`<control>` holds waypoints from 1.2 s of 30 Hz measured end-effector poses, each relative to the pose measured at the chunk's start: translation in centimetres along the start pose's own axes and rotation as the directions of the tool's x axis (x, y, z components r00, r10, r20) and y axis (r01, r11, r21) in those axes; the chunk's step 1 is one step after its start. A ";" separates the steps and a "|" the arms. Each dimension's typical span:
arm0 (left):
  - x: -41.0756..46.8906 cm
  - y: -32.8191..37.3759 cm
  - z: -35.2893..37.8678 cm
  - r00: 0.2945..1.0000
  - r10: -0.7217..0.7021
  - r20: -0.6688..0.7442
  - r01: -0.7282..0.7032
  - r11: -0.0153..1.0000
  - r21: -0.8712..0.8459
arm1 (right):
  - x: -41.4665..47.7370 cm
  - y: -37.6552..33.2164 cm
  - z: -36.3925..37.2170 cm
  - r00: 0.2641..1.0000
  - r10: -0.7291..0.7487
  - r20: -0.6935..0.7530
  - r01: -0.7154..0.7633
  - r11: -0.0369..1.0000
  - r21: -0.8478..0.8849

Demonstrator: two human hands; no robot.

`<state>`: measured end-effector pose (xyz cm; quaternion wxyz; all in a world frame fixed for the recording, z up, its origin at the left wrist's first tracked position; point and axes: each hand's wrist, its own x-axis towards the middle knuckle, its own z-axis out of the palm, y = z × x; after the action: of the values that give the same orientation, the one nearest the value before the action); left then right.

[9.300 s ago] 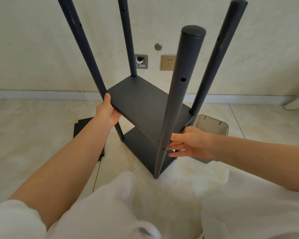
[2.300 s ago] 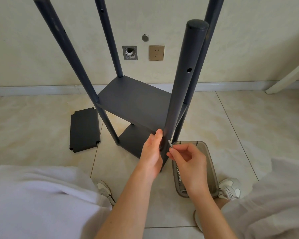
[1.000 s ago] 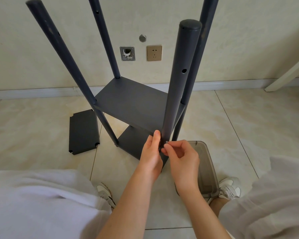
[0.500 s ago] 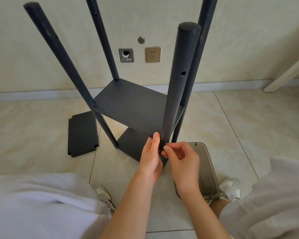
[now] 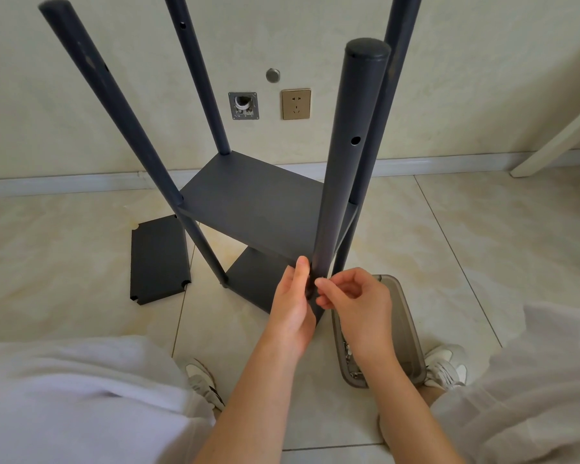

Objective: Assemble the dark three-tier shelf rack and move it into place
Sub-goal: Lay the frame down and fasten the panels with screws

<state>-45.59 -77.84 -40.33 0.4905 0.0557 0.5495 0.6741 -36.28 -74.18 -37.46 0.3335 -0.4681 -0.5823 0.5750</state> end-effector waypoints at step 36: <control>-0.1 0.7 -0.1 1.000 0.006 -0.024 -0.007 0.999 -0.047 | 2.1 0.0 -1.0 0.990 0.048 0.135 -0.050 0.999 0.013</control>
<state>-46.03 -77.92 -39.81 0.4828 0.0379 0.5389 0.6892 -36.08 -71.85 -37.62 0.2830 -0.4395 -0.5872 0.6181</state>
